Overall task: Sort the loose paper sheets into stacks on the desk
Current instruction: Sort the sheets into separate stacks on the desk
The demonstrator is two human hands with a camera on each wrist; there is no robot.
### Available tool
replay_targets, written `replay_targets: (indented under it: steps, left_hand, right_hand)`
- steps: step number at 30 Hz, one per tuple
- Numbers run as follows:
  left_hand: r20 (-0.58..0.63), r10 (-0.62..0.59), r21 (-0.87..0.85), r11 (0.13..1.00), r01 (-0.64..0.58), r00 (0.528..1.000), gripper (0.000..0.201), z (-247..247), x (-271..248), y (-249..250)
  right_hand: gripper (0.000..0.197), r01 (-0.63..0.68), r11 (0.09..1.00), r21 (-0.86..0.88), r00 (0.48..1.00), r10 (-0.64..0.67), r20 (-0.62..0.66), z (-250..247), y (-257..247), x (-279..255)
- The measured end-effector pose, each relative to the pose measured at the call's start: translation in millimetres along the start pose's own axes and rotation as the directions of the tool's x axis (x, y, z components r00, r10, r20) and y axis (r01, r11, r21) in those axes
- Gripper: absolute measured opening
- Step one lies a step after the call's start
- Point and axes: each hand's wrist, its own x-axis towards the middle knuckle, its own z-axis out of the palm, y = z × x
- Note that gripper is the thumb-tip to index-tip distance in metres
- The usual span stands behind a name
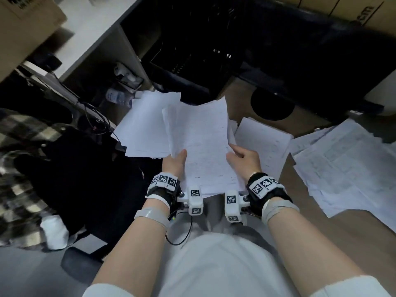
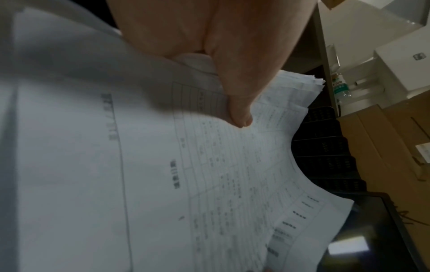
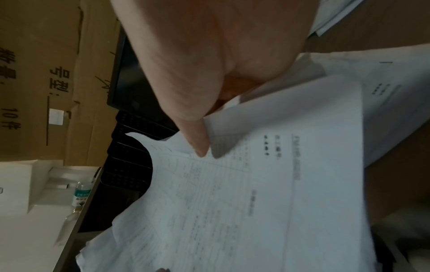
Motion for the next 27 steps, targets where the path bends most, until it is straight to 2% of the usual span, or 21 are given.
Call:
replay_targets:
  steps: [4,7,9,13,18,21,24,26,27]
  left_hand:
    - [-0.054,-0.045,-0.066,0.997,0.042,0.998,0.047,14.7,-10.7,-15.9]
    - [-0.015,-0.043,-0.037,0.998,0.042,0.999,0.035,24.6,-12.1,-12.9]
    - [0.022,-0.049,-0.016,0.999,0.049,0.999,0.039,28.7,-11.0,-7.7]
    - [0.069,-0.028,-0.020,0.999,0.030,0.997,0.051,33.2,-10.1,-1.8]
    - [0.173,0.056,0.059,0.996,-0.067,0.983,0.034,41.2,-1.3,-2.0]
    - [0.082,0.086,0.051,0.995,-0.090,0.993,0.037,45.1,4.7,4.4]
    - [-0.101,0.063,-0.001,0.998,-0.063,0.993,0.043,45.4,12.5,15.0]
    - [-0.230,0.059,-0.057,0.996,-0.074,0.971,0.044,45.5,17.0,21.8]
    - [-0.273,0.056,-0.103,0.991,-0.087,0.960,0.044,46.8,18.0,24.4]
  right_hand:
    - [0.024,-0.088,0.996,-0.007,0.994,0.088,0.057,-3.3,11.9,-3.6]
    - [0.021,-0.074,0.996,-0.050,0.995,0.077,0.058,-9.5,24.0,1.4]
    - [0.018,-0.095,0.992,-0.083,0.994,0.099,0.046,-13.4,33.7,6.7]
    - [0.027,-0.107,0.993,-0.059,0.991,0.101,-0.089,-18.4,33.5,5.2]
    - [0.040,-0.137,0.988,-0.069,0.959,0.115,-0.259,-28.5,26.2,6.3]
    - [0.049,-0.211,0.977,-0.018,0.906,0.188,-0.380,-39.7,20.1,5.9]
    - [0.048,-0.330,0.942,0.061,0.795,0.313,-0.519,-61.8,23.0,7.6]
    - [0.043,-0.360,0.920,0.155,0.738,0.383,-0.556,-73.6,22.9,6.0]
    - [0.041,-0.391,0.894,0.220,0.692,0.443,-0.569,-81.6,24.9,8.7]
